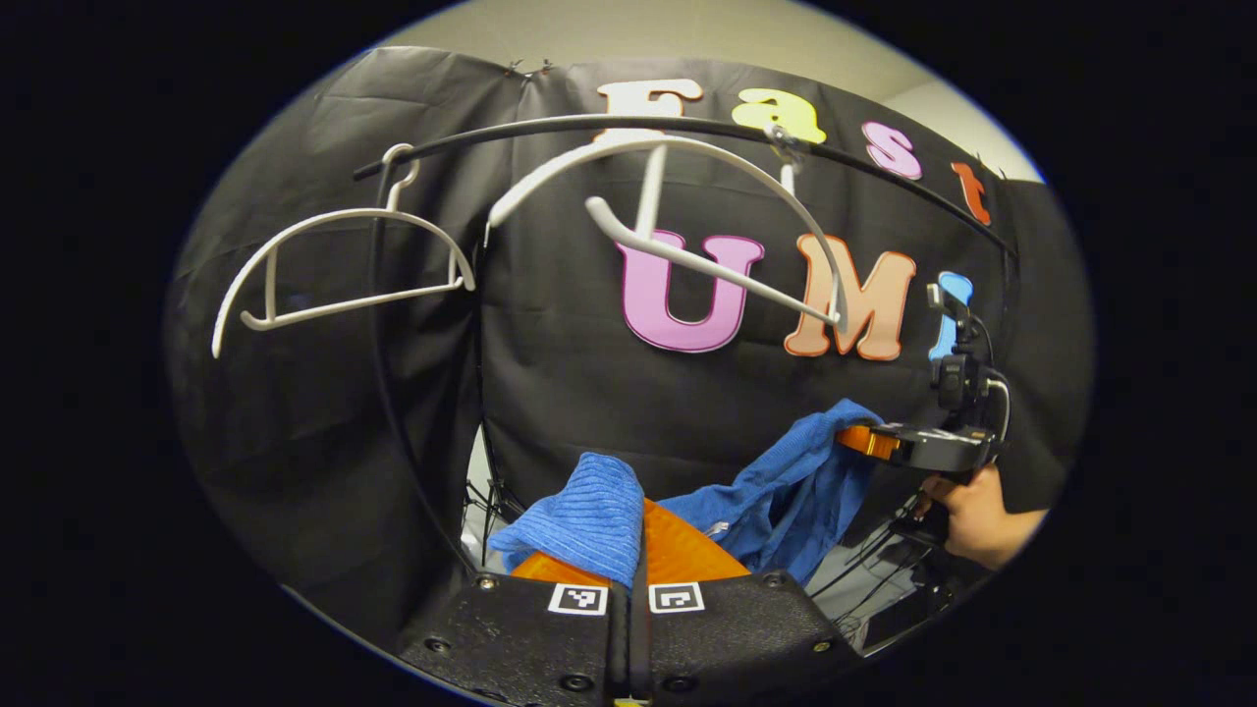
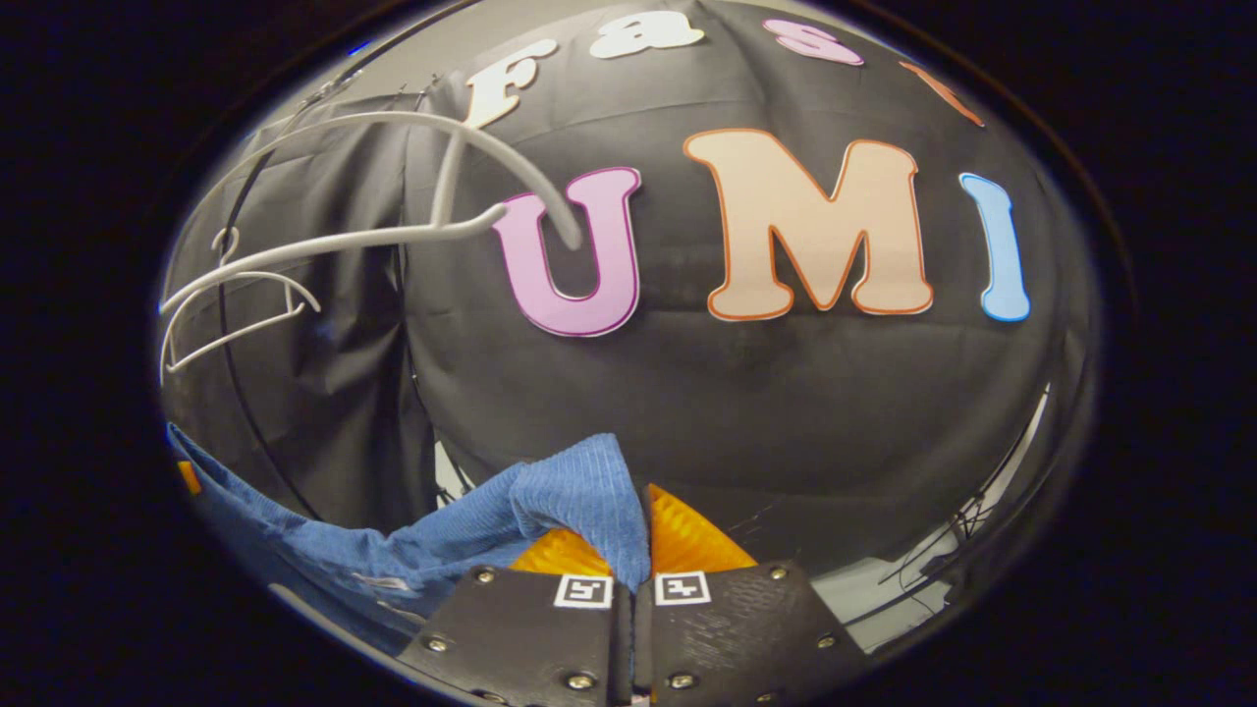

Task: Grasp the clothes on the hanger with both hands and then place them into the laundry hamper below.

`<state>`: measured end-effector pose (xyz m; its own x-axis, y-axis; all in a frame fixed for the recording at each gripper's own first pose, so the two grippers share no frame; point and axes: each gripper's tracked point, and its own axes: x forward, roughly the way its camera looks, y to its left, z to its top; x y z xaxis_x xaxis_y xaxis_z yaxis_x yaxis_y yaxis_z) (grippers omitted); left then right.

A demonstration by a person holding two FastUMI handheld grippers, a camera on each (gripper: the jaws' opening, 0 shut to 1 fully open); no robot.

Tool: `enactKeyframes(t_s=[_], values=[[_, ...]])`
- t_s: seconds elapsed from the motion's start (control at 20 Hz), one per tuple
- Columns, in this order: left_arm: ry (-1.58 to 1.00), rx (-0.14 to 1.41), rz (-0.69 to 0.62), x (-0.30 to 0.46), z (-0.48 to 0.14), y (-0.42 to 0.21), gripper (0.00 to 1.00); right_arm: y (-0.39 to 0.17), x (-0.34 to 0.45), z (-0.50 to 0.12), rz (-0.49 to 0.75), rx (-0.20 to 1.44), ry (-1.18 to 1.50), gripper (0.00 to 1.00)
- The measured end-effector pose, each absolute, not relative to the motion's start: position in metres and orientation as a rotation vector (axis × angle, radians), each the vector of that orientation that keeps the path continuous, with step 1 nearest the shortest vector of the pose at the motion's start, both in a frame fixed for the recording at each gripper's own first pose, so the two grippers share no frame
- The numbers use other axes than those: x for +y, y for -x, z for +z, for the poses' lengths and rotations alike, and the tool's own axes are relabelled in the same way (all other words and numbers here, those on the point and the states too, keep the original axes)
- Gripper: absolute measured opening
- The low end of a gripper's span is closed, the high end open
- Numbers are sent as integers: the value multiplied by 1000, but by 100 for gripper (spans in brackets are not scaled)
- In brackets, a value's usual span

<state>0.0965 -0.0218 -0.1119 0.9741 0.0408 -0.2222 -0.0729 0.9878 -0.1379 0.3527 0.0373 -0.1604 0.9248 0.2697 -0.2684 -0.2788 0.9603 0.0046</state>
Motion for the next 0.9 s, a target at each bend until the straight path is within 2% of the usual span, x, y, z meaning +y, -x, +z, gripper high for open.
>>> enactKeyframes(t_s=[0.1, 0.15, 0.2, 0.25, 0.4, 0.5, 0.65, 0.7, 0.75, 0.8, 0.9], values=[[139, 235, 42, -34, -117, -97, 1, -342, 41, -158, 305, 271, 32, 5], [140, 242, 36, -36, -119, -99, 1, -336, 42, -158, 314, 272, 31, 2], [137, 247, 30, -37, -120, -103, 1, -331, 43, -157, 320, 271, 29, 5], [132, 247, 23, -42, -118, -108, 2, -325, 43, -155, 327, 273, 20, 2], [110, 220, -8, -62, -109, -114, 1, -307, 49, -149, 352, 289, -3, 5], [111, 193, -36, -84, -97, -126, 1, -292, 58, -141, 379, 291, 6, 2], [104, 152, -80, -112, -81, -134, 1, -272, 69, -127, 409, 287, 21, 2], [109, 148, -93, -121, -77, -136, 1, -267, 70, -123, 416, 295, 17, 5], [118, 140, -99, -126, -73, -140, 1, -263, 73, -121, 418, 299, 12, 2], [130, 130, -102, -129, -71, -143, 1, -260, 75, -118, 416, 300, 10, 5], [150, 125, -108, -137, -70, -147, 1, -253, 80, -114, 422, 300, 15, 2]])
